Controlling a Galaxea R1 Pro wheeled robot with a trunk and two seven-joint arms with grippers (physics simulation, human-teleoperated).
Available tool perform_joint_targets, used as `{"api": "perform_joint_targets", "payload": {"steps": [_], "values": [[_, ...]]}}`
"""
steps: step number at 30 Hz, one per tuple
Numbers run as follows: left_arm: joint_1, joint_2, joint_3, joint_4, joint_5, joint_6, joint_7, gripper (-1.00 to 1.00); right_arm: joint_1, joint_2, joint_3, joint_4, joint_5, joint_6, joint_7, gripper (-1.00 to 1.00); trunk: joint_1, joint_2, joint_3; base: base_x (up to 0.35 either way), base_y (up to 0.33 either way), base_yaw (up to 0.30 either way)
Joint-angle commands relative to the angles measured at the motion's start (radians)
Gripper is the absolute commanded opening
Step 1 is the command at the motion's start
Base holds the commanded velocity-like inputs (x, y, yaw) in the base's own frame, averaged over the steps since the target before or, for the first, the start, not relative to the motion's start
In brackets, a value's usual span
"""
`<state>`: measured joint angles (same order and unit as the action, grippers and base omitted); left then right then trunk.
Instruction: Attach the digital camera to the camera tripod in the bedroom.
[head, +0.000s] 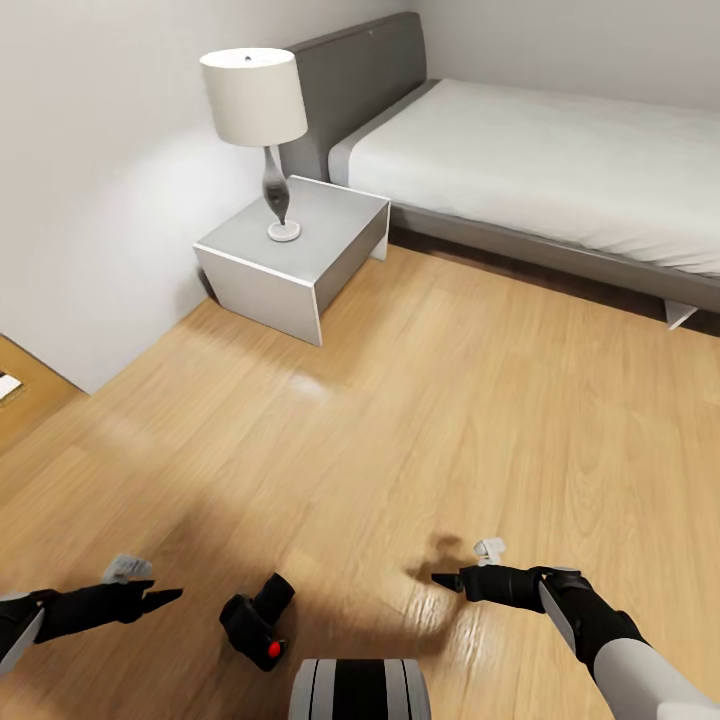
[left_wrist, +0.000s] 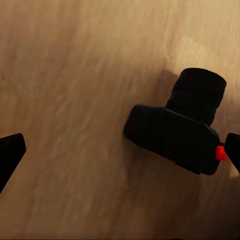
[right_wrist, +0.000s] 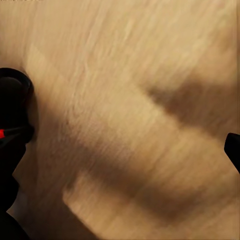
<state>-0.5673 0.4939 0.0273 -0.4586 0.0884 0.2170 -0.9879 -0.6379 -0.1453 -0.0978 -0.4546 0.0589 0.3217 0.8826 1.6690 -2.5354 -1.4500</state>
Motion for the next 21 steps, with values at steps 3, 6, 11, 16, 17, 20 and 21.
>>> {"api": "perform_joint_targets", "payload": {"steps": [3,6,11,16,17,20,21], "values": [[0.000,-0.003,0.001,0.001,0.008,0.010,0.013,1.00,0.000,0.001,-0.008,-0.001,0.004,0.009,0.005,1.00,0.000,0.000,-0.001,0.000,0.000,0.000],[0.000,-0.007,0.004,-0.015,0.007,0.007,0.009,1.00,0.000,0.001,-0.008,-0.001,0.003,0.009,0.004,1.00,0.000,0.000,-0.001,0.000,0.000,0.000],[0.000,-0.009,0.008,-0.061,0.008,-0.043,0.004,1.00,0.000,-0.001,-0.009,-0.001,0.003,0.010,0.004,1.00,0.000,0.000,-0.001,0.000,0.000,0.000],[0.000,-0.012,0.018,-0.078,0.035,-0.120,-0.006,1.00,0.000,-0.002,-0.009,-0.001,0.002,0.010,0.004,1.00,0.000,0.000,-0.001,0.000,0.000,0.000],[0.000,-0.013,0.019,-0.081,0.044,-0.124,-0.010,1.00,0.000,-0.002,-0.009,-0.001,0.002,0.010,0.004,1.00,0.000,0.000,-0.001,0.000,0.000,0.000],[0.000,-0.021,0.021,-0.080,0.083,-0.140,-0.035,1.00,0.000,-0.002,-0.010,-0.001,0.002,0.010,0.003,1.00,0.000,0.000,-0.001,0.000,0.000,0.000],[0.000,-0.025,0.021,-0.079,0.092,-0.143,-0.041,1.00,0.000,-0.002,-0.010,-0.001,0.002,0.010,0.003,1.00,0.000,0.000,-0.001,0.000,0.000,0.000]]}}
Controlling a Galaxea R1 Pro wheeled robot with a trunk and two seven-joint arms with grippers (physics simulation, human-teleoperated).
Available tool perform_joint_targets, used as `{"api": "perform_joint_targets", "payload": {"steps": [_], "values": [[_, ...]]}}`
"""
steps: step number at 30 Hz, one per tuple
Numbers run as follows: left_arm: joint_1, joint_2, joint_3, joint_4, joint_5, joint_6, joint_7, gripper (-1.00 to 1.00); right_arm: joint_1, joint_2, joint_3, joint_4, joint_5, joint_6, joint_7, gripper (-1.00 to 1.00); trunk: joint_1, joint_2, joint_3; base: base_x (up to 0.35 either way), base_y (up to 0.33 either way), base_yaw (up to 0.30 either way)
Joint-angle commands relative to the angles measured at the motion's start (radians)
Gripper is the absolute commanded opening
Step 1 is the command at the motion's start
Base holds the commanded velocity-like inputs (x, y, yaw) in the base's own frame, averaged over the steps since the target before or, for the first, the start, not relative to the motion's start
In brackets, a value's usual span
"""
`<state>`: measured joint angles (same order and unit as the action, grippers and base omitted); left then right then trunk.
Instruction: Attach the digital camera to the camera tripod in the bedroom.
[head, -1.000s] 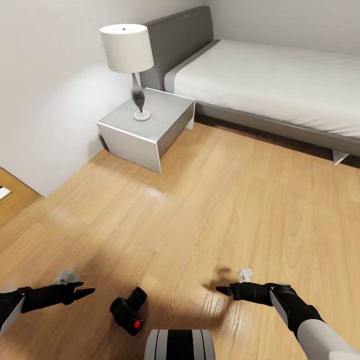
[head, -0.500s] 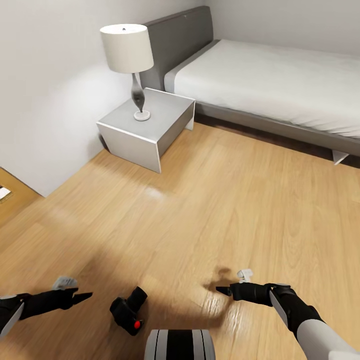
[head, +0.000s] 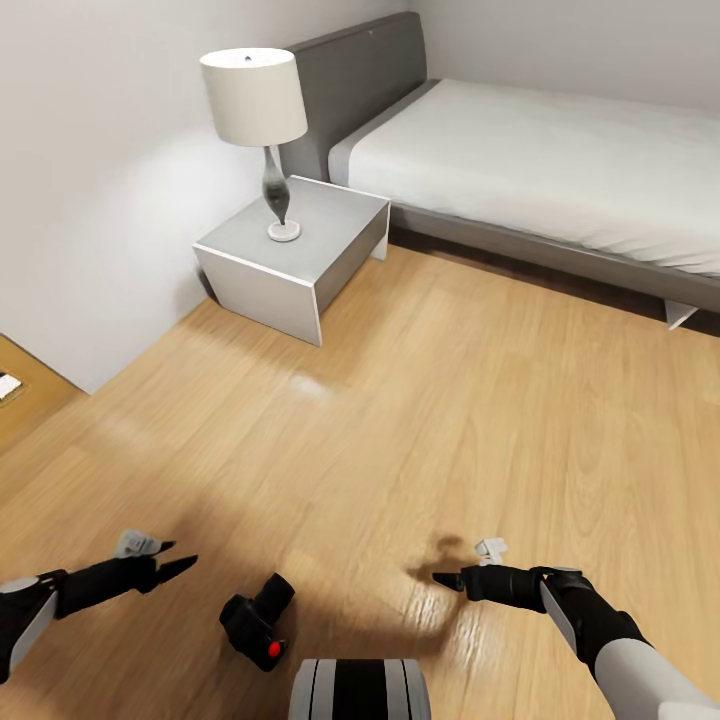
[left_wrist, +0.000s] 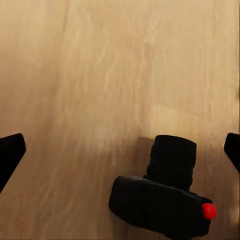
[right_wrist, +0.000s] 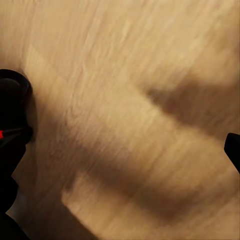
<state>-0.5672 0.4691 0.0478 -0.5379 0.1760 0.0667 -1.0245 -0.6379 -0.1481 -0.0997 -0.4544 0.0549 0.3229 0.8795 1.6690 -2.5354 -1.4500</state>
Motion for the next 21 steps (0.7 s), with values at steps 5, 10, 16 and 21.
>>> {"api": "perform_joint_targets", "payload": {"steps": [5,10,16,21], "values": [[0.000,-0.022,-0.001,0.001,0.030,-0.003,-0.024,1.00,0.000,0.001,-0.008,-0.001,0.005,0.009,0.006,1.00,0.000,0.000,-0.001,0.000,0.000,0.000],[0.000,-0.022,-0.068,-0.033,-0.034,-0.041,-0.041,1.00,0.000,0.002,-0.008,-0.001,0.006,0.010,0.006,1.00,0.000,0.000,-0.001,0.000,0.000,0.000],[0.000,-0.013,-0.249,-0.120,-0.333,-0.260,-0.046,1.00,0.000,0.002,-0.008,-0.001,0.006,0.010,0.005,1.00,0.000,0.000,-0.001,0.000,0.000,0.000],[0.000,-0.011,-0.290,-0.155,-0.464,-0.338,-0.047,1.00,0.000,0.003,-0.007,-0.001,0.006,0.010,-0.007,1.00,0.000,0.000,-0.001,0.000,0.000,0.000]]}}
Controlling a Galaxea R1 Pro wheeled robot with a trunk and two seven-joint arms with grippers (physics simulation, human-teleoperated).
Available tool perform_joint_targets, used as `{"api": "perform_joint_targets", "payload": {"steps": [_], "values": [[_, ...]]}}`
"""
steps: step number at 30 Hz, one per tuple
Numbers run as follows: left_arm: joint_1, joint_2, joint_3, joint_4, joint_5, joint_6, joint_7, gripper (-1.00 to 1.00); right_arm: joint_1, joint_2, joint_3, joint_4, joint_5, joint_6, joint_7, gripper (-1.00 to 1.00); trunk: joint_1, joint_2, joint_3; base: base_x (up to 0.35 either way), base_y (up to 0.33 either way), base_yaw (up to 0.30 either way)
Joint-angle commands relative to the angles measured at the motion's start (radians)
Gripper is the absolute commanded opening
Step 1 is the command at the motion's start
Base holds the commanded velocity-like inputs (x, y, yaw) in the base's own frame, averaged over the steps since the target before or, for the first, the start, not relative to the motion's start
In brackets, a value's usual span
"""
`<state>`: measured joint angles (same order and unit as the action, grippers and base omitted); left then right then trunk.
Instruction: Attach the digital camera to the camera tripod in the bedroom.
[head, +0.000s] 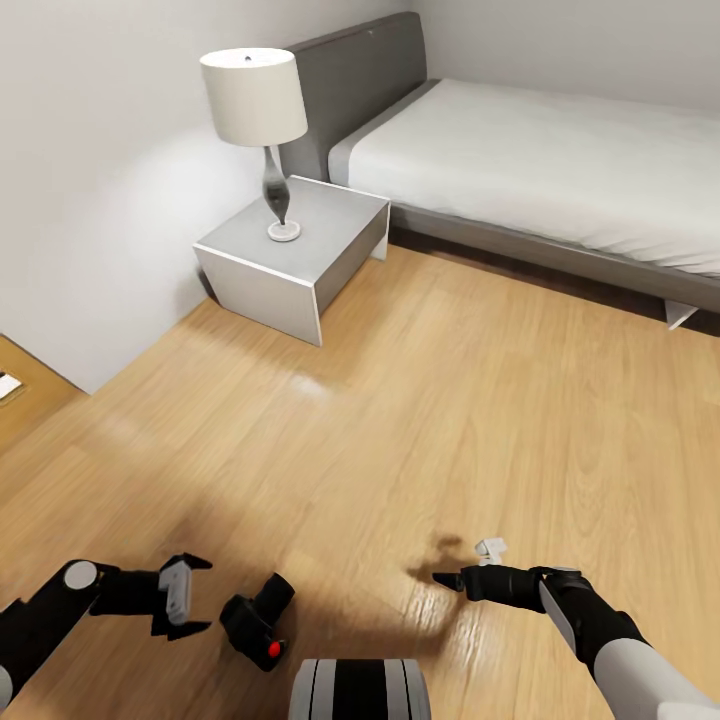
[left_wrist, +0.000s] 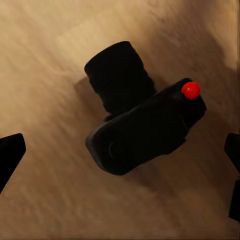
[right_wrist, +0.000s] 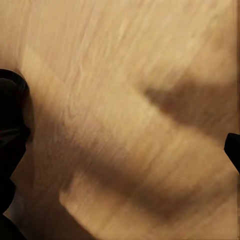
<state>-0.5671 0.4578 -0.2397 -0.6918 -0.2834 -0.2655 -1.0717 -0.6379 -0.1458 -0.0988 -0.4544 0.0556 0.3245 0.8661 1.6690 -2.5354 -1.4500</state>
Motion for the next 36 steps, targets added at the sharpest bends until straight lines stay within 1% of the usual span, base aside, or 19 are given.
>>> {"api": "perform_joint_targets", "payload": {"steps": [1,2,6,9,10,12,13,17,19,20,23,27,28,31,32,34,36], "values": [[0.000,0.001,-0.006,-0.002,-0.015,-0.012,0.001,1.00,0.000,0.001,-0.008,-0.001,0.006,0.008,0.003,1.00,0.000,0.000,-0.001,0.000,0.000,0.000],[0.000,0.001,-0.012,-0.001,-0.030,-0.021,0.001,1.00,0.000,0.002,-0.007,-0.001,0.006,0.008,-0.005,1.00,0.000,0.000,-0.001,0.000,0.000,0.000],[0.000,0.001,-0.020,0.001,-0.054,-0.032,0.001,1.00,0.000,0.003,-0.007,0.000,0.005,0.007,-0.023,1.00,0.000,0.000,-0.001,0.000,0.000,0.000],[0.000,0.002,-0.020,0.001,-0.072,-0.034,0.003,1.00,0.000,0.004,-0.007,0.000,0.005,0.007,-0.032,1.00,0.000,0.000,-0.001,0.000,0.000,0.000],[0.000,0.002,-0.020,0.001,-0.084,-0.034,0.006,1.00,0.000,0.004,-0.007,0.000,0.004,0.007,-0.036,1.00,0.000,0.000,-0.001,0.000,0.000,0.000],[0.000,0.003,-0.019,0.001,-0.097,-0.034,0.009,1.00,0.000,0.004,-0.007,0.000,0.004,0.007,-0.038,1.00,0.000,0.000,-0.001,0.000,0.000,0.000],[0.000,0.000,-0.013,0.001,-0.115,-0.029,0.021,1.00,0.001,0.005,-0.007,0.000,0.004,0.007,-0.042,1.00,0.000,0.000,-0.001,0.000,0.000,0.000],[0.000,-0.001,-0.010,0.004,-0.116,-0.027,0.062,1.00,0.000,0.005,-0.007,0.000,0.003,0.007,-0.043,1.00,0.000,0.000,-0.001,0.000,0.000,0.000],[0.000,-0.002,-0.010,0.005,-0.113,-0.027,0.088,1.00,0.000,0.005,-0.007,0.000,0.003,0.007,-0.044,1.00,0.000,0.000,-0.001,0.000,0.000,0.000],[0.000,-0.003,-0.010,0.006,-0.113,-0.026,0.111,1.00,0.000,0.005,-0.007,0.000,0.002,0.007,-0.044,1.00,0.000,0.000,-0.001,0.000,0.000,0.000],[0.000,-0.003,-0.015,0.006,-0.114,-0.023,0.130,1.00,0.000,0.005,-0.007,0.000,0.002,0.007,-0.044,1.00,0.000,0.000,-0.001,0.000,0.000,0.000],[0.000,0.000,-0.018,0.004,-0.121,-0.027,0.109,1.00,0.000,0.005,-0.007,0.000,0.003,0.007,-0.044,1.00,0.000,0.000,-0.001,0.000,0.000,0.000],[0.000,0.001,-0.019,0.001,-0.124,-0.031,0.083,1.00,0.000,0.005,-0.007,0.000,0.003,0.007,-0.044,1.00,0.000,0.000,-0.001,0.000,0.000,0.000],[0.000,0.004,-0.020,-0.005,-0.126,-0.039,0.036,1.00,0.000,0.005,-0.007,0.000,0.003,0.007,-0.044,1.00,0.000,0.000,-0.001,0.000,0.000,0.000],[0.000,0.005,-0.020,-0.010,-0.127,-0.048,0.006,1.00,0.000,0.005,-0.007,0.000,0.003,0.007,-0.044,1.00,0.000,0.000,-0.001,0.000,0.000,0.000],[0.000,0.005,-0.020,-0.014,-0.129,-0.073,-0.024,1.00,0.000,0.005,-0.007,0.000,0.003,0.007,-0.044,1.00,0.000,0.000,-0.001,0.000,0.000,0.000],[0.000,0.005,-0.021,-0.015,-0.131,-0.097,-0.040,1.00,0.000,0.005,-0.007,0.001,0.003,0.007,-0.044,1.00,0.000,0.000,-0.001,0.000,0.000,0.000]]}}
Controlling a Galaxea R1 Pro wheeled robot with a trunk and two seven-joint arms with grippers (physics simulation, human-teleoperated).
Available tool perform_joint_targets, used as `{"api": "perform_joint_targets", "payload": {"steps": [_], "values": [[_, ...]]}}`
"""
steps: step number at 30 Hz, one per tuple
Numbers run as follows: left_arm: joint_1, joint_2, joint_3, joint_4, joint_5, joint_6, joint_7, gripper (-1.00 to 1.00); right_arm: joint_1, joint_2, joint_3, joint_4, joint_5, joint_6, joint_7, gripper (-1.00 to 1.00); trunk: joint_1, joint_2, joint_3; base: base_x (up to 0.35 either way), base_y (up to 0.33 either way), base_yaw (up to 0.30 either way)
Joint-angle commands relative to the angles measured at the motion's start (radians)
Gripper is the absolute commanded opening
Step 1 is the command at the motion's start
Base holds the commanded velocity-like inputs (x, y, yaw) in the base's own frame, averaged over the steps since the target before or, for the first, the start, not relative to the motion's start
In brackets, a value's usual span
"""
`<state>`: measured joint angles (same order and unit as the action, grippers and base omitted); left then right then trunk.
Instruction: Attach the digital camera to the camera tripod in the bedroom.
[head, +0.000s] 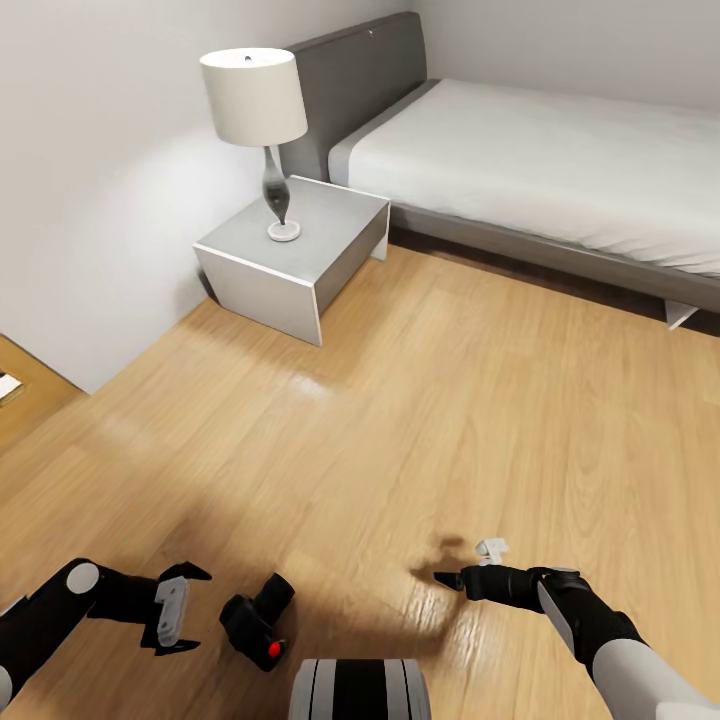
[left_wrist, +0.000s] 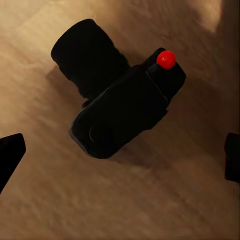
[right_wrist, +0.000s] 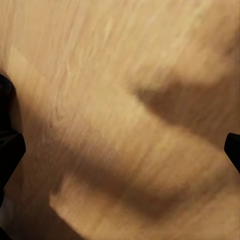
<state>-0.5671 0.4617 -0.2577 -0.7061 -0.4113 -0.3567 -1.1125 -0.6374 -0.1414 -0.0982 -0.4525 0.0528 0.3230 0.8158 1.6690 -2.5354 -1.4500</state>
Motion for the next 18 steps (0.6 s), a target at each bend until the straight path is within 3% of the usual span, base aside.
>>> {"api": "perform_joint_targets", "payload": {"steps": [1,5,13,18], "values": [[0.000,0.001,-0.003,-0.001,-0.006,-0.012,-0.003,1.00,0.000,0.001,-0.008,-0.001,0.005,0.008,0.006,1.00,0.000,0.000,-0.001,0.000,0.000,0.000],[-0.001,-0.002,-0.003,0.000,-0.037,-0.029,-0.013,1.00,0.000,0.002,-0.008,0.000,0.004,0.008,0.006,1.00,0.000,0.000,-0.001,0.000,0.000,0.000],[-0.001,-0.008,-0.002,-0.001,-0.166,-0.036,-0.018,1.00,0.000,0.001,-0.008,0.000,0.004,0.004,0.006,1.00,0.000,0.000,-0.001,0.000,0.000,0.000],[-0.001,-0.015,-0.001,-0.007,-0.181,-0.035,-0.018,1.00,0.000,0.002,-0.008,0.000,0.004,0.003,0.006,1.00,0.000,0.000,-0.001,0.000,0.000,0.000]]}}
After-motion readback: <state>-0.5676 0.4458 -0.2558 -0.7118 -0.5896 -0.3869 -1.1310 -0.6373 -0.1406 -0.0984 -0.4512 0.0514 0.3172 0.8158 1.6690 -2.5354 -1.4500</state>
